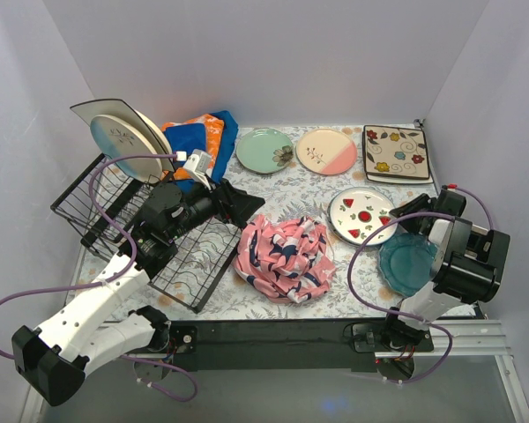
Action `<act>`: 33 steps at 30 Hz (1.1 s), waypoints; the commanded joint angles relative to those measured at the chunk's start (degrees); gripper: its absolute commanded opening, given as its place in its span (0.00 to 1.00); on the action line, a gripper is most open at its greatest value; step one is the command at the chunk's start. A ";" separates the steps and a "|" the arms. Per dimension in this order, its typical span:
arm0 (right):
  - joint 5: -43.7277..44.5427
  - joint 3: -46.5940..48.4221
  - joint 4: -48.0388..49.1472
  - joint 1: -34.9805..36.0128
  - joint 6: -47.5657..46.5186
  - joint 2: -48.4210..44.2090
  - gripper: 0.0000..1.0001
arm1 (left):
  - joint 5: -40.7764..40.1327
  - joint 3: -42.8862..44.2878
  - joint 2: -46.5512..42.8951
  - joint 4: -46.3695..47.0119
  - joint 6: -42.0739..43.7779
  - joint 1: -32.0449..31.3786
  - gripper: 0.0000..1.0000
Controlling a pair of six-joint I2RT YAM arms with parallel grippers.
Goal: Unload the plates from the dish rack
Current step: Place the plate at the center of the board.
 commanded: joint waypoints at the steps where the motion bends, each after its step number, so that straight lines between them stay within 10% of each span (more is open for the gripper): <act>1: 2.89 2.88 -1.34 2.28 -2.03 2.38 0.34 | -0.19 0.57 -0.96 -0.34 0.63 -0.31 0.75; 16: 0.00 7.46 -0.55 4.48 -0.71 8.89 0.27 | -4.14 1.54 -1.22 -1.90 0.72 -0.31 0.76; 28: 5.18 8.85 -9.15 4.48 -6.68 -4.55 0.58 | -32.68 22.02 1.85 -20.73 6.15 -0.31 0.76; 33: 5.09 9.57 -12.59 4.66 -9.59 -9.55 0.63 | -46.40 25.00 2.55 -23.09 9.95 -0.22 0.54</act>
